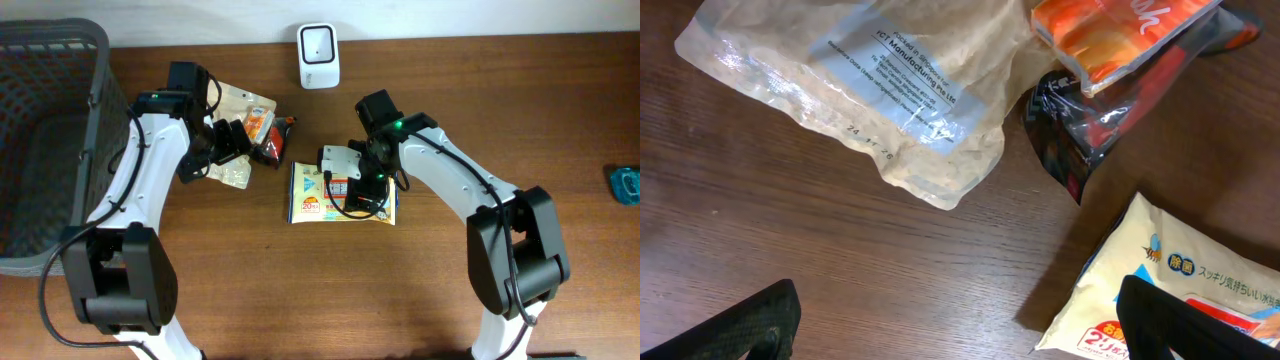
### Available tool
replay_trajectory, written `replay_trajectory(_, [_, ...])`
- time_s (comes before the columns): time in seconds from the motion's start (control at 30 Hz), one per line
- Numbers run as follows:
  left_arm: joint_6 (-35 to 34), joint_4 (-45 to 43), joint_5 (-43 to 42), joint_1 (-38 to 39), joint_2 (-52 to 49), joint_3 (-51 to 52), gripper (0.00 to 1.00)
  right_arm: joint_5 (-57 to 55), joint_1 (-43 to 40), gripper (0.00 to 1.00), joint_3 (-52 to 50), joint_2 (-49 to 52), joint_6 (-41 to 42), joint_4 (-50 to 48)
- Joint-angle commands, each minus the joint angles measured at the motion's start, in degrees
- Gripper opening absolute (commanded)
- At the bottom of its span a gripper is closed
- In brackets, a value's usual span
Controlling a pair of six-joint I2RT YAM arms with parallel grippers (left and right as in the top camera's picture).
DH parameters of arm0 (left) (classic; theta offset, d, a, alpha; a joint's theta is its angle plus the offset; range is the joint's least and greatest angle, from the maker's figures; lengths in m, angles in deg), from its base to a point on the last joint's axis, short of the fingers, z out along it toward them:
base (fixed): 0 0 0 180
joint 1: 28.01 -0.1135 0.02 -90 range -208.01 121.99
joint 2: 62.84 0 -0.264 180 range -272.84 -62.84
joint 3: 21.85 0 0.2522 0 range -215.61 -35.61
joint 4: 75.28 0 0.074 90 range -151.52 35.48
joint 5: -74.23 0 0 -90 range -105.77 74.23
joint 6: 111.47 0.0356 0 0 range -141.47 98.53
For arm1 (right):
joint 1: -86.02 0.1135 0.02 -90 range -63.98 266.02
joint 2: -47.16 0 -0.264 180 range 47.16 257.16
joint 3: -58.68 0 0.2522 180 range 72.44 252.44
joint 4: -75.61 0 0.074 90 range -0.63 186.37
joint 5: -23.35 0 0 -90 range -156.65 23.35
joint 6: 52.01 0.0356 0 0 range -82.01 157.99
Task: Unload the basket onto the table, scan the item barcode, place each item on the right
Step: 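Grasp the wet-wipes bag with the right gripper and lift it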
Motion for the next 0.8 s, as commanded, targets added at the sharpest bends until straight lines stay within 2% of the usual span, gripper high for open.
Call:
replay_trajectory(0.0, [-0.48,0.13,-0.22,-0.31,0.13,-0.26,0.99,1.14,0.48,1.0,-0.26,2.08,-1.53,-0.68])
replay_trajectory(0.1, [-0.48,0.13,-0.22,-0.31,0.13,-0.26,0.99,1.14,0.48,0.91,-0.26,4.83,-1.51,-1.57])
replay_trajectory(0.27, [-0.48,0.13,-0.22,-0.31,0.13,-0.26,0.99,2.29,0.59,0.89,-0.26,6.95,-0.83,-1.97])
replay_trajectory(0.33, [-0.48,0.13,-0.24,-0.31,0.13,-0.26,0.99,2.01,0.76,0.84,-0.26,7.34,-0.83,-1.97])
replay_trajectory(0.47, [-0.48,0.11,-0.22,-0.31,0.13,-0.26,0.99,1.99,0.79,0.62,-0.26,7.43,5.49,-4.63])
replay_trajectory(0.5, [-0.48,0.11,-0.22,-0.31,0.13,-0.26,0.99,1.99,0.79,0.54,-0.26,7.43,7.28,-5.64])
replay_trajectory(0.57, [-0.48,0.13,-0.22,-0.28,0.13,-0.26,0.99,1.99,0.79,0.24,-0.24,7.43,11.69,-8.26])
replay_trajectory(0.6, [-0.48,0.11,-0.24,-0.31,0.13,-0.26,0.99,1.99,0.79,0.12,-0.17,7.41,14.16,-9.35])
replay_trajectory(0.63, [-0.48,0.11,-0.22,-0.31,0.13,-0.26,0.99,1.97,0.79,0.06,-0.02,7.41,18.53,-11.1])
replay_trajectory(0.77, [-0.48,0.13,-0.22,-0.31,0.13,-0.26,0.99,-0.59,0.66,0.04,1.09,7.41,33.53,-15.96])
